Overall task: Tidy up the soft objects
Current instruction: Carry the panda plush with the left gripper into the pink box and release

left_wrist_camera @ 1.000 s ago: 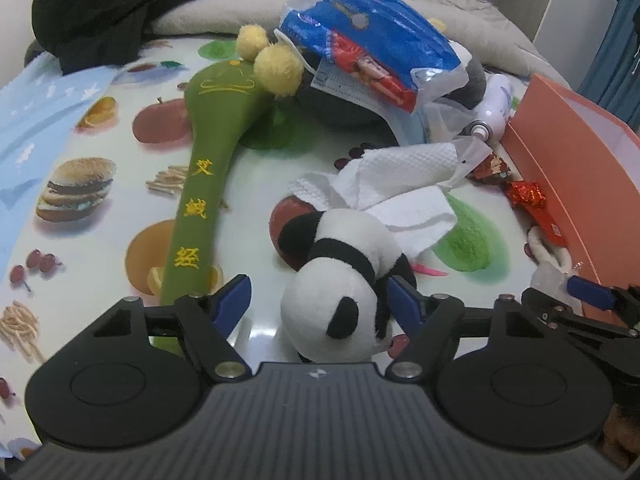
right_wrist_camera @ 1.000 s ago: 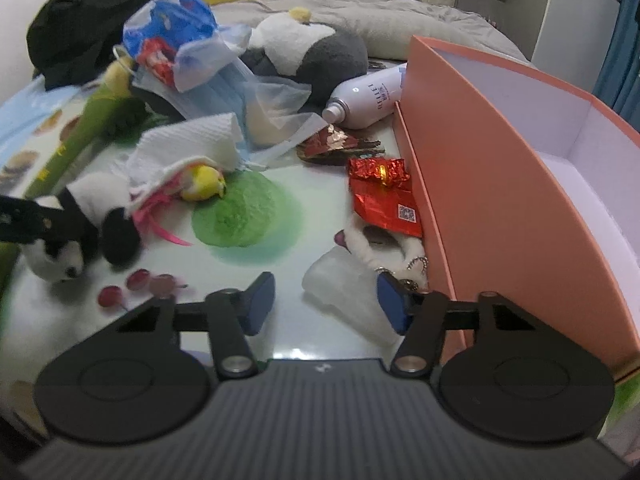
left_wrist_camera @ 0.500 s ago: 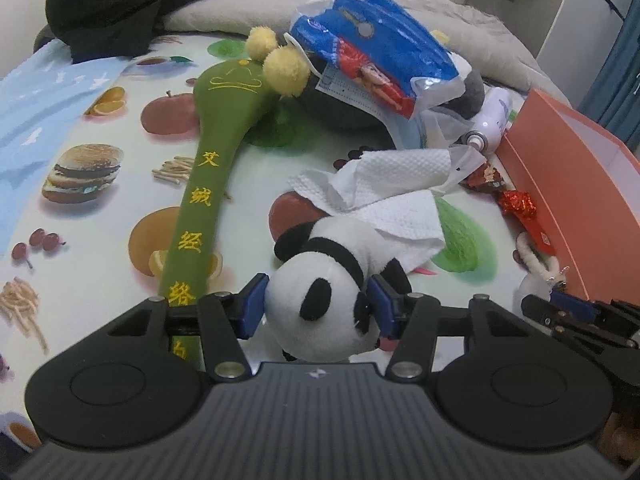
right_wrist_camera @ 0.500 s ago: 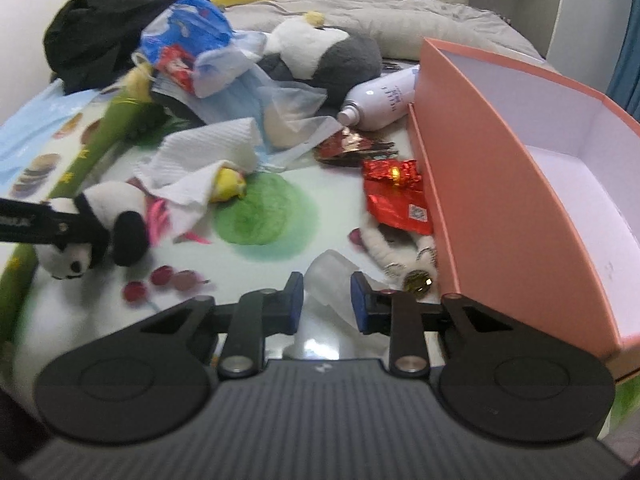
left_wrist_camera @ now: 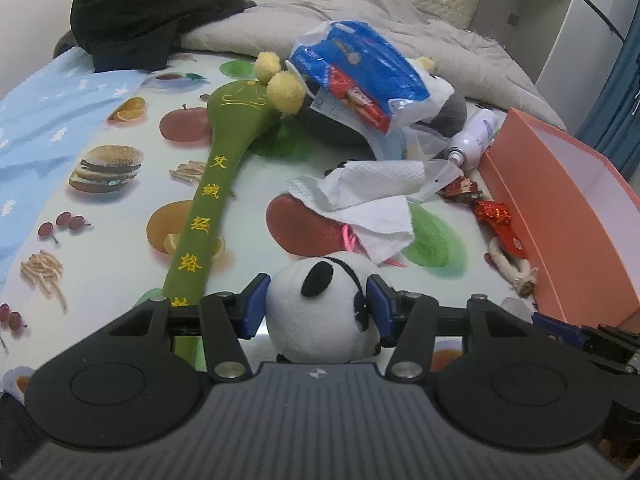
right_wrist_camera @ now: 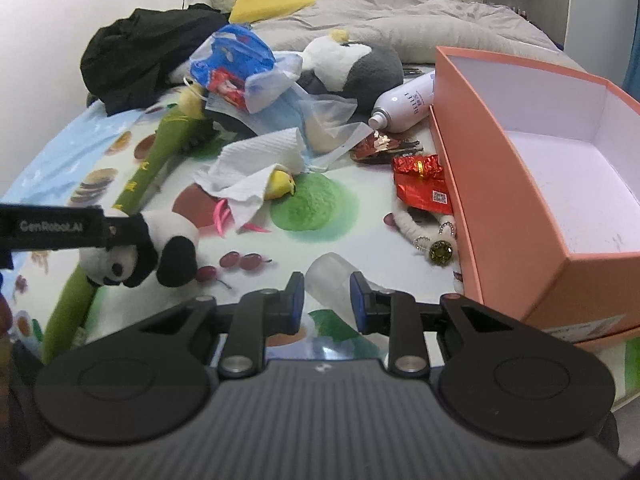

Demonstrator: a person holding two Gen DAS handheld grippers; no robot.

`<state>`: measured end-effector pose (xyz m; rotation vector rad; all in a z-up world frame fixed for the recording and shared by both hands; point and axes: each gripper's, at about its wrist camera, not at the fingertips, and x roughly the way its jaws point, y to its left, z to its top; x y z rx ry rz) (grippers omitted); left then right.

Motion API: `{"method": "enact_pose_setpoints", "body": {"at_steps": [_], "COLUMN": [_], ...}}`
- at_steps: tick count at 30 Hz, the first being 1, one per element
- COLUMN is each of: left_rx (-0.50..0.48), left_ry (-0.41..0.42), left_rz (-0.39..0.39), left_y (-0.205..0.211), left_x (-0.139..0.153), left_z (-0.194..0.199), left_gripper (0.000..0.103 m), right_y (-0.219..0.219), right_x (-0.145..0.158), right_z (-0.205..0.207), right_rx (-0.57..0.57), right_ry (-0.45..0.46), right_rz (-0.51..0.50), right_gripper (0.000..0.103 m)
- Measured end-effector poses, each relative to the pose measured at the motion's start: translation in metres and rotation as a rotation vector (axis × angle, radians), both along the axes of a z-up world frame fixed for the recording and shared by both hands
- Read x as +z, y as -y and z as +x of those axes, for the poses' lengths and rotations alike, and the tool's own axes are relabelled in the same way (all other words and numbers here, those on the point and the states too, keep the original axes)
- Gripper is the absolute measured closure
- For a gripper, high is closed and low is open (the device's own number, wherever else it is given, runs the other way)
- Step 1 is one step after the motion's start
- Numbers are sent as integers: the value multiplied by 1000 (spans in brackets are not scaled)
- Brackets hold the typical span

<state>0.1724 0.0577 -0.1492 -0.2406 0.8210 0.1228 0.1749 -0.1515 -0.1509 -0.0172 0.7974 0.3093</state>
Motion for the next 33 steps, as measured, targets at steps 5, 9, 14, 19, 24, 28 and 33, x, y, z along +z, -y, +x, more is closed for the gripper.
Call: {"method": "enact_pose_setpoints", "body": {"at_steps": [5, 9, 14, 19, 24, 28, 33], "left_rx": [4, -3, -21, -69, -114, -158, -237], "left_ry": [9, 25, 41, 92, 141, 166, 203], "left_rz": [-14, -26, -24, -9, -13, -28, -59], "left_y": [13, 24, 39, 62, 86, 105, 137], "left_x": [13, 30, 70, 113, 149, 169, 189], "left_z": [-3, -2, 7, 19, 29, 39, 55], "left_gripper": [45, 45, 45, 45, 45, 45, 45], "right_y": [10, 22, 37, 51, 73, 90, 122], "right_x": [12, 25, 59, 98, 138, 162, 183], "right_z": [0, 2, 5, 5, 9, 12, 21], "right_rx": [5, 1, -2, -2, -37, -66, -122], "right_ry": [12, 14, 24, 89, 163, 212, 244], "right_rz": [22, 49, 88, 101, 118, 118, 148], "right_gripper": [78, 78, 79, 79, 79, 79, 78]}}
